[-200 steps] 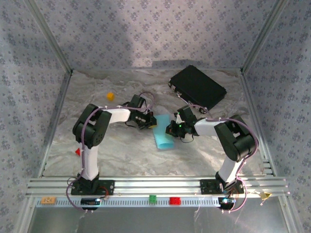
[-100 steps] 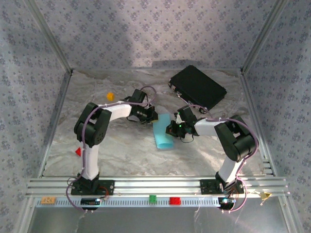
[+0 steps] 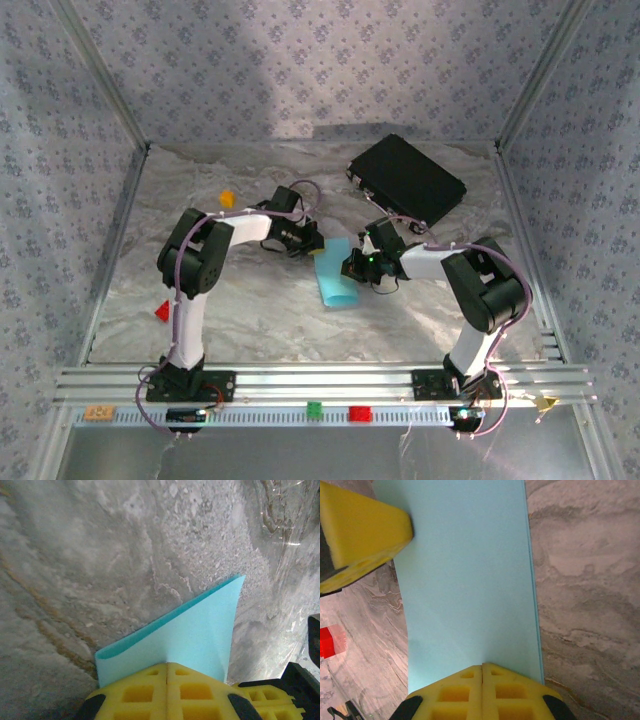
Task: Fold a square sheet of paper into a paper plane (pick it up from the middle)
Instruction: First fold the square sheet of paper in half at the center of the table.
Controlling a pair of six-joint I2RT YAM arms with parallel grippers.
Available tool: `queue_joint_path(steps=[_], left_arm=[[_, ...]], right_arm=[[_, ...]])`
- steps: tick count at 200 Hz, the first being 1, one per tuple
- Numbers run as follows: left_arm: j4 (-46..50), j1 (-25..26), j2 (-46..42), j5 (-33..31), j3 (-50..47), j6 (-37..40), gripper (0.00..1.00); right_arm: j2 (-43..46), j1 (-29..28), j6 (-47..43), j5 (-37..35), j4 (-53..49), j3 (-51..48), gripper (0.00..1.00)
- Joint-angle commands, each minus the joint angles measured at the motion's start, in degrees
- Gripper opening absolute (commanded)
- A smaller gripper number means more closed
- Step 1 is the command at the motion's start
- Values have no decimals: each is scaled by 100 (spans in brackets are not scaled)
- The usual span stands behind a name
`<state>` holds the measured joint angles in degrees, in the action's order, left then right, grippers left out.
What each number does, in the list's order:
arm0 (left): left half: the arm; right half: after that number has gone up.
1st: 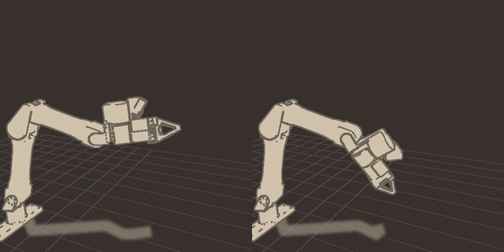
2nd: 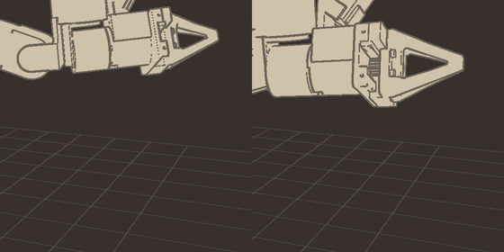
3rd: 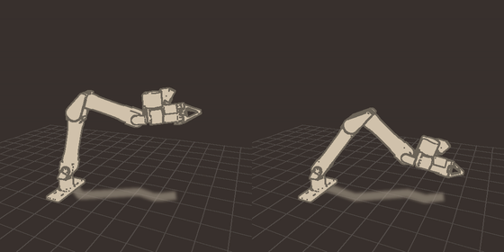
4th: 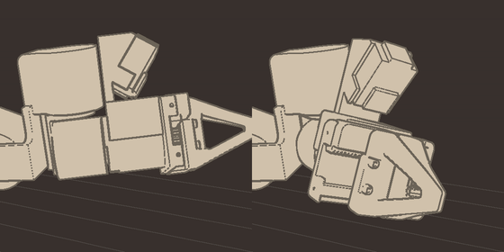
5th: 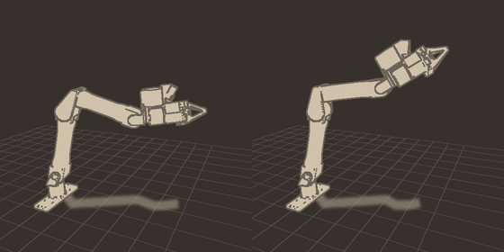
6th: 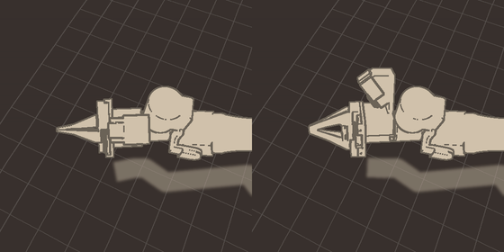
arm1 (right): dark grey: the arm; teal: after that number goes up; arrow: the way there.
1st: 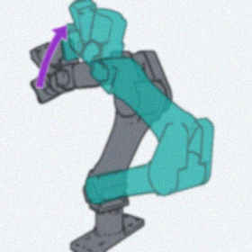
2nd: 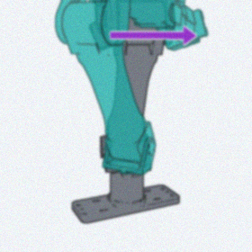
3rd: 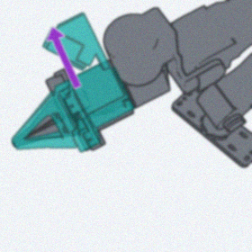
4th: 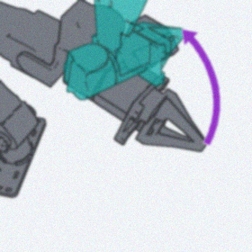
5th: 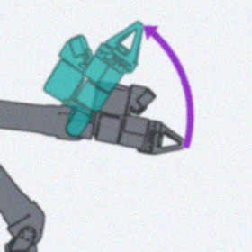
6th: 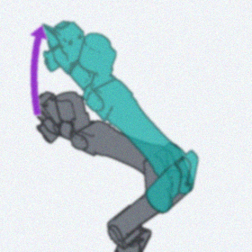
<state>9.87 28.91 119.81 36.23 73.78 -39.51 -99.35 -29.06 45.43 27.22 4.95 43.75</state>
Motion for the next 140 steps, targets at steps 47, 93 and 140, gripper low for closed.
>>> queue_joint_path(steps=[47, 93, 140], left_arm=[[-42, -393, 323, -462, 159, -153, 0], [375, -405, 215, -853, 364, -171, 0], [655, -345, -86, -782, 615, -117, 0]], right_arm=[[-128, -3, -17, -401, -674, -235, 0], [-69, -52, 110, -441, -609, -254, 0], [-61, -74, 288, -481, -492, -312, 0]])
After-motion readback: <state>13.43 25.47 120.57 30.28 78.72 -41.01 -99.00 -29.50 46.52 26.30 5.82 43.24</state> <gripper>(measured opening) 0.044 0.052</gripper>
